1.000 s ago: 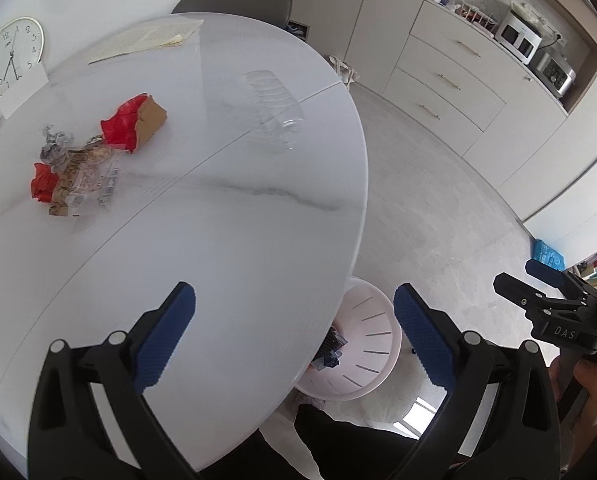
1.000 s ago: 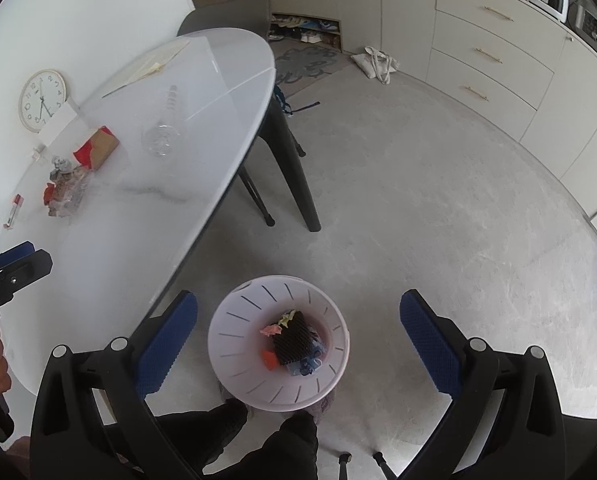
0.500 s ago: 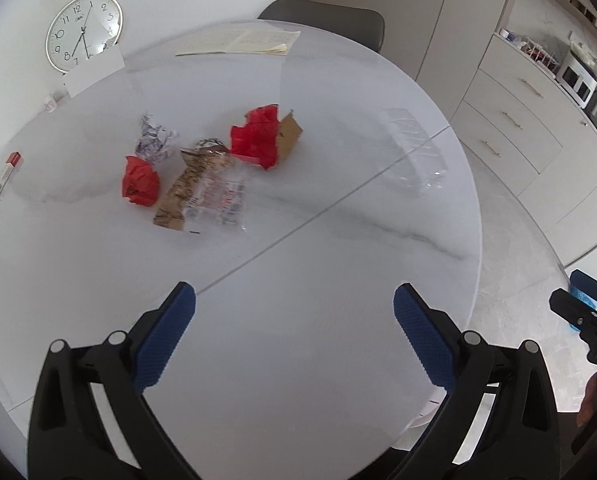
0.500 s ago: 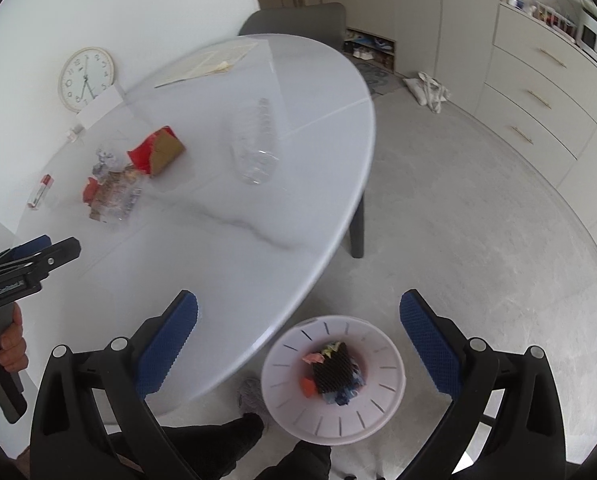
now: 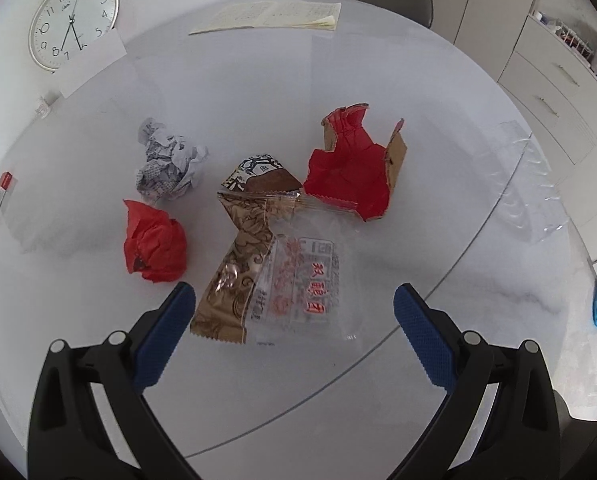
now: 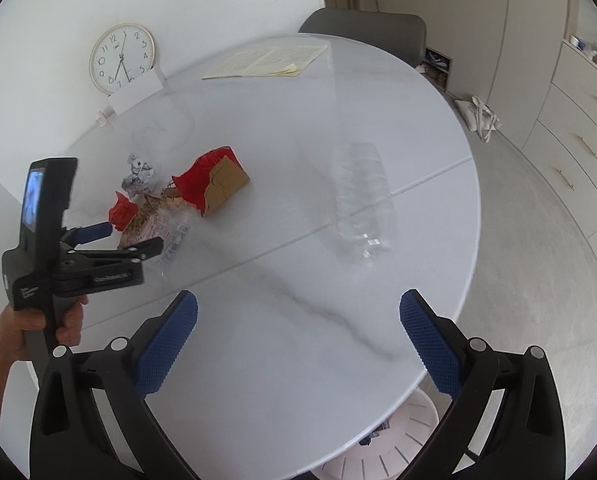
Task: Collect trash
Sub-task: 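Bring both tools back over the table, then grasp the brown-and-clear snack bag with the left tool while the right tool grasps the red cardboard box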
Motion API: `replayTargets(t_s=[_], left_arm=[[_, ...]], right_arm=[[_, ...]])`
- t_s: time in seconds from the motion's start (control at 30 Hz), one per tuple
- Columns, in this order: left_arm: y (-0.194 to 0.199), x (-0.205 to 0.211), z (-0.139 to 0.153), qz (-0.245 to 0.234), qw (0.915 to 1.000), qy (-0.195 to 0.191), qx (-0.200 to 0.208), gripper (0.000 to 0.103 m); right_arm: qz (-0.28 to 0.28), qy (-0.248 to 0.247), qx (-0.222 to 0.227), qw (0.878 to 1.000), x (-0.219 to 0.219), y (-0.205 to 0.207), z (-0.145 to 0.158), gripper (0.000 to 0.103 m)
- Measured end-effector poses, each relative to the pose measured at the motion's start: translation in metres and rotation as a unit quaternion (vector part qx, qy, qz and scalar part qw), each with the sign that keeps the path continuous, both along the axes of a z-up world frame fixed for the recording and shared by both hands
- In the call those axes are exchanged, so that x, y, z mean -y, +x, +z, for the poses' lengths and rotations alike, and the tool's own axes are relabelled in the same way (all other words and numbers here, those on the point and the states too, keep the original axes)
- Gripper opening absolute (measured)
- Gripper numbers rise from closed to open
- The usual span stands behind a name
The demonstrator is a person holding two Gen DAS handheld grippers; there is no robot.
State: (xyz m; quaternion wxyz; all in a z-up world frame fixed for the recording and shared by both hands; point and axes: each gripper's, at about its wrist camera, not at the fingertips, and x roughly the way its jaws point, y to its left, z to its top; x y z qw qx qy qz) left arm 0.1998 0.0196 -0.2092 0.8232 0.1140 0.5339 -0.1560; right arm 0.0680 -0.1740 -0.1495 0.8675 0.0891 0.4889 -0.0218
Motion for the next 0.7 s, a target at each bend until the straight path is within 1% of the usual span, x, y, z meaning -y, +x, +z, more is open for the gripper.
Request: replayTargets(t_s=[0.1,0.2,0.37,0.5,0.57,0.63,0.7], left_arm=[[0.016,0.005,-0.017,-0.012,0.9997,0.012,-0.016,0.095],[0.025,0.007,-0.029,-0.015,0.9993,0.012,-0.031,0.095],[0.030,0.009,-0.037,-0.019,0.9991,0.005,-0.037,0.094],[0.032,0.012,-0.037,-0.027,0.9991,0.006,-0.033,0.085],[0.033,0.011,-0.036,-0.028,0.9992,0.000,-0.029,0.083],[0.032,0.010,-0.034,-0.030,0.9991,-0.007,-0.028,0.076],[0.031,0.008,-0.033,-0.031,0.9991,-0.012,-0.026,0.072]], right_arm=[[0.010,0.003,-0.009,1.000,-0.002,0.028,-0.007,0.100],[0.026,0.003,-0.018,1.000,-0.007,0.057,-0.014,0.100],[0.053,0.000,-0.028,0.998,-0.014,0.091,-0.022,0.100],[0.063,-0.002,-0.029,0.998,-0.020,0.115,-0.024,0.100],[0.060,0.003,-0.030,0.998,-0.023,0.122,-0.026,0.100],[0.054,0.010,-0.032,0.998,-0.026,0.128,-0.029,0.100],[0.044,0.016,-0.035,0.998,-0.029,0.136,-0.032,0.100]])
